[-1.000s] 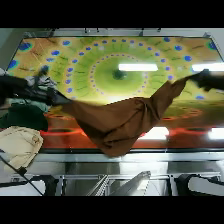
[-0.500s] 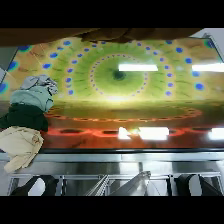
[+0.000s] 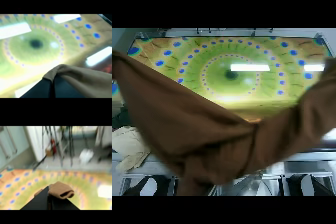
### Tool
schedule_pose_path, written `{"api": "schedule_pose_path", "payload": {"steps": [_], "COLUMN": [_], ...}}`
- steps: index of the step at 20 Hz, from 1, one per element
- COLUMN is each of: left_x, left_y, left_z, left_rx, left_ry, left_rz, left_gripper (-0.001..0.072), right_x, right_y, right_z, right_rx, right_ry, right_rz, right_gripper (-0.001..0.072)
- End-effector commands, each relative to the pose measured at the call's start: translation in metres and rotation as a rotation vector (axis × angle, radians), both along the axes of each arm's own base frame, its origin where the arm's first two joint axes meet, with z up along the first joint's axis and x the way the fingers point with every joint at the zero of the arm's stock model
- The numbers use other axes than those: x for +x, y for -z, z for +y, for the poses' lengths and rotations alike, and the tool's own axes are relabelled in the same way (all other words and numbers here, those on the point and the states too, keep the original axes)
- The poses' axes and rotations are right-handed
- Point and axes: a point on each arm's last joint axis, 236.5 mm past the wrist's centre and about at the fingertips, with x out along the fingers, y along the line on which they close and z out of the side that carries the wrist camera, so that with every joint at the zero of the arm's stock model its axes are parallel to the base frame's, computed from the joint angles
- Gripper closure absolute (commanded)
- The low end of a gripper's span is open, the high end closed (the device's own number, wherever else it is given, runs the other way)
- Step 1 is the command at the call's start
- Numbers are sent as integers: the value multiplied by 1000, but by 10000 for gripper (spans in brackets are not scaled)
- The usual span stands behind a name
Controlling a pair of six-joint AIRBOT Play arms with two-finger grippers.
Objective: Fold the shirts.
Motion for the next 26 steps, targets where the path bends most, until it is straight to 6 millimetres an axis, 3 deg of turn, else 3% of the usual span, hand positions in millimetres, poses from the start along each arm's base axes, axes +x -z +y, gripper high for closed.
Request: {"api": "schedule_pose_path", "payload": {"steps": [1, 3, 4, 5, 7, 9, 11, 12, 15, 17, 20, 23, 26], "left_x": [39, 41, 37, 32, 33, 42, 53, 60, 71, 77, 85, 91, 89], "left_y": [135, 218, 255, 284, 331, 352, 353, 349, 332, 325, 328, 342, 348], "left_z": [5, -21, -39, -53, -72, -76, -73, -69, -64, -62, -59, -52, -47], "left_rx": [-180, -245, -267, -285, -301, -303, -313, -315, -302, -290, -259, -209, -173], "left_ry": [94, 191, 261, 307, 334, 339, 327, 317, 342, 350, 327, 277, 272], "left_rz": [437, 699, 797, 880, 1001, 1036, 1060, 1055, 1010, 985, 959, 948, 956], "left_gripper": [691, 692, 693, 693, 694, 694, 694, 694, 694, 694, 694, 693, 693], "right_x": [47, 46, 41, 36, 34, 42, 54, 59, 59, 51, 43, 38, 37], "right_y": [188, 300, 344, 382, 423, 436, 426, 417, 395, 386, 399, 424, 435], "right_z": [-24, -20, -17, -17, -26, -41, -50, -52, -41, -17, 25, 70, 85], "right_rx": [260, 363, 387, 404, 416, 407, 399, 413, 459, 475, 443, 382, 367], "right_ry": [-70, -60, -45, -12, 37, 89, 102, 106, 66, -22, -102, -143, -141], "right_rz": [485, 715, 791, 861, 936, 944, 918, 915, 910, 932, 991, 1069, 1107], "right_gripper": [696, 696, 696, 696, 696, 688, 286, 251, 250, 250, 250, 250, 251]}}
